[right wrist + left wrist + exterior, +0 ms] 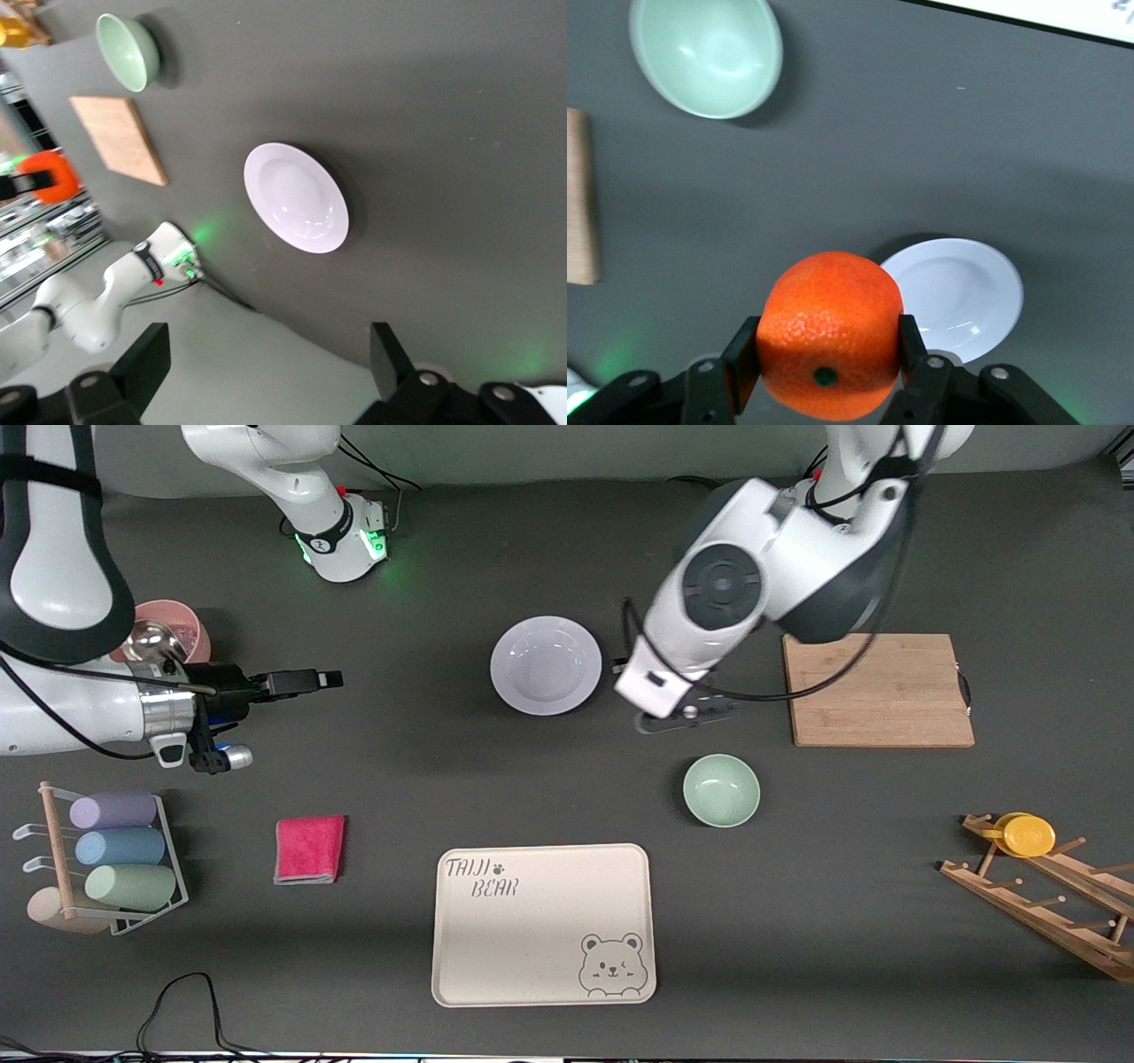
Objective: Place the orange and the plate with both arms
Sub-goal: 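Carry the orange onto the plate while the right gripper reaches the plate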
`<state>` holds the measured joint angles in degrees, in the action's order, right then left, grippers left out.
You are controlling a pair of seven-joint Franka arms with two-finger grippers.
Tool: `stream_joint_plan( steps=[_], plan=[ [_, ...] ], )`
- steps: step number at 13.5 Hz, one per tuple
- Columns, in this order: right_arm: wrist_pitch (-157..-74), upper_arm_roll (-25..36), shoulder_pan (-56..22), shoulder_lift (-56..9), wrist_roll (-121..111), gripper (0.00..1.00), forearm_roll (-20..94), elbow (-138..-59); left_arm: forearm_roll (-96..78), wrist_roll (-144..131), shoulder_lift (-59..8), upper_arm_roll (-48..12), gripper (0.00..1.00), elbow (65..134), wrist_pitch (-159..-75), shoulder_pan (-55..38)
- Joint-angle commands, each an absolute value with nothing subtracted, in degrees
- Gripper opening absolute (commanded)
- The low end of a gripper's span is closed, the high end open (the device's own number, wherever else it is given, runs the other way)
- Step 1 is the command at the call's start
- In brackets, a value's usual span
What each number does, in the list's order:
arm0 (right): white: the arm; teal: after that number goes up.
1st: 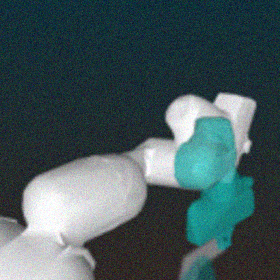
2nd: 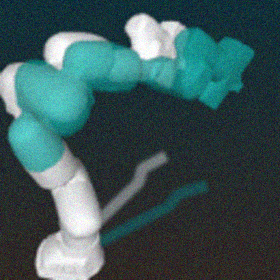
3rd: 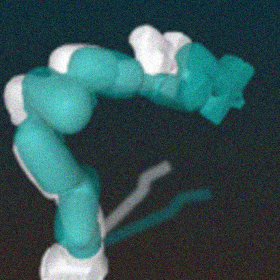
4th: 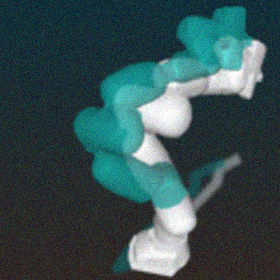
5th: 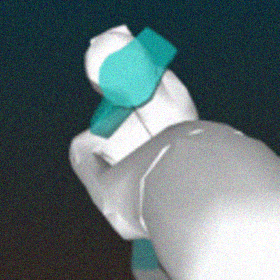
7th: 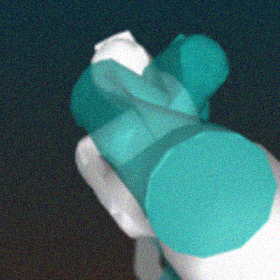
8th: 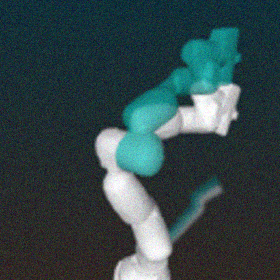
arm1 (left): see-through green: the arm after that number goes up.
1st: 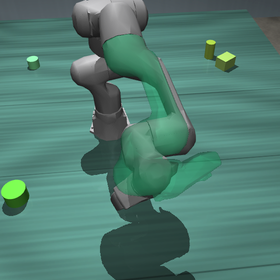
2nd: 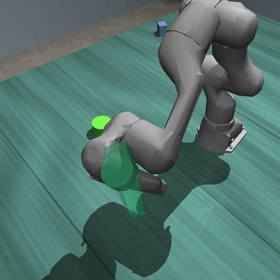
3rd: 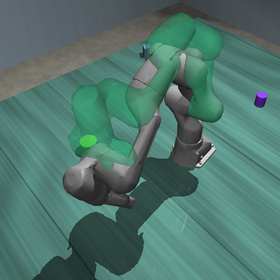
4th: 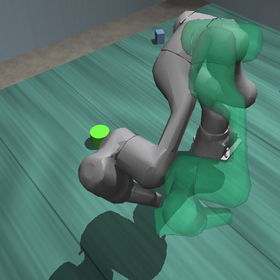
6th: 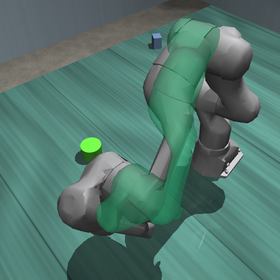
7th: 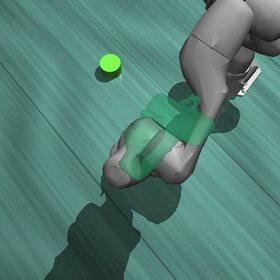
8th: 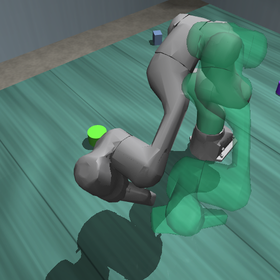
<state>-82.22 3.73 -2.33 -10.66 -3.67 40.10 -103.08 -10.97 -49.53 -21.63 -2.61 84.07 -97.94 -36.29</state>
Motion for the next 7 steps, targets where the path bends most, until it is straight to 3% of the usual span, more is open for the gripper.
stream_joint_plan(
  steps=[1,5,7],
  plan=[
    [-83.22,4.39,-3.33,-10.19,-6.5,1.0,42.63,-106.43,-11.51,-56.84,-25.65,-1.49,0.0,81.83,-101.15,-42.08],
    [-98.31,4.22,-7.81,-12.29,-14.47,1.0,50.78,-116.43,-12.38,-61.87,-29.61,-1.58,0.0,86.46,-109.57,-47.54],
    [-101.33,4.31,-8.17,-12.83,-21.06,1.0,55.87,-121.87,-14.32,-62.05,-29.71,-1.58,0.0,91.65,-115.9,-50.17]
  ],
)
